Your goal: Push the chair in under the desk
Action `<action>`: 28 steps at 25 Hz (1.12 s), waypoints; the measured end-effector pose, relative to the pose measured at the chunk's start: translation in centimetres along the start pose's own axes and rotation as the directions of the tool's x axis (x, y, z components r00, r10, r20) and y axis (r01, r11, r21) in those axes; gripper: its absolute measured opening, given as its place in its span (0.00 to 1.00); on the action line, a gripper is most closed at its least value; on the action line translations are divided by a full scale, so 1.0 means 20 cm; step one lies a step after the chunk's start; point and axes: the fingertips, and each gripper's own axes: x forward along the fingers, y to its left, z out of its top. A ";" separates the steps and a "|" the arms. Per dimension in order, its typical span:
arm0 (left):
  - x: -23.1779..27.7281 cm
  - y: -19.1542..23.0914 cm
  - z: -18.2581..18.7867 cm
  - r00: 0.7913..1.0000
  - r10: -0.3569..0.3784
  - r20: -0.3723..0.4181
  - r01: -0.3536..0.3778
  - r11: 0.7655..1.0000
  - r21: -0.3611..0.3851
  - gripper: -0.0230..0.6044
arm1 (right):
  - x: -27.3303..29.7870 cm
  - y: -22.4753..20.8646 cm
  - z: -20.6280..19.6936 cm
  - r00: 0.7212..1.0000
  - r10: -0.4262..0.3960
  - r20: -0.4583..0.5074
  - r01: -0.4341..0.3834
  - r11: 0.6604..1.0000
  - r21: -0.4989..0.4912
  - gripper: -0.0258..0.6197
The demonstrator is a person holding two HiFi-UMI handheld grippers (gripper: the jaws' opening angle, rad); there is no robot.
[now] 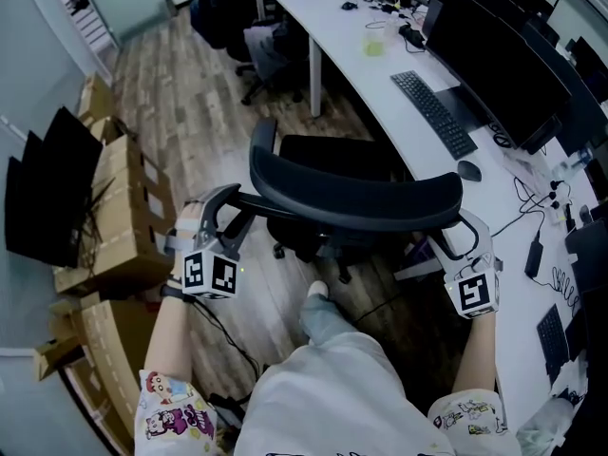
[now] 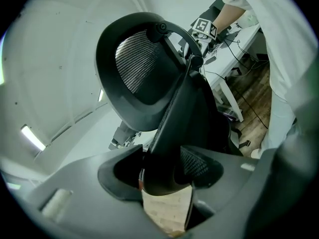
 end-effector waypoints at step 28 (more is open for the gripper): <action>0.75 0.48 -0.27 1.000 0.014 0.006 -0.015 1.000 0.021 0.45 | 0.65 -0.36 0.00 0.997 -0.070 -0.024 0.072 0.993 0.098 0.44</action>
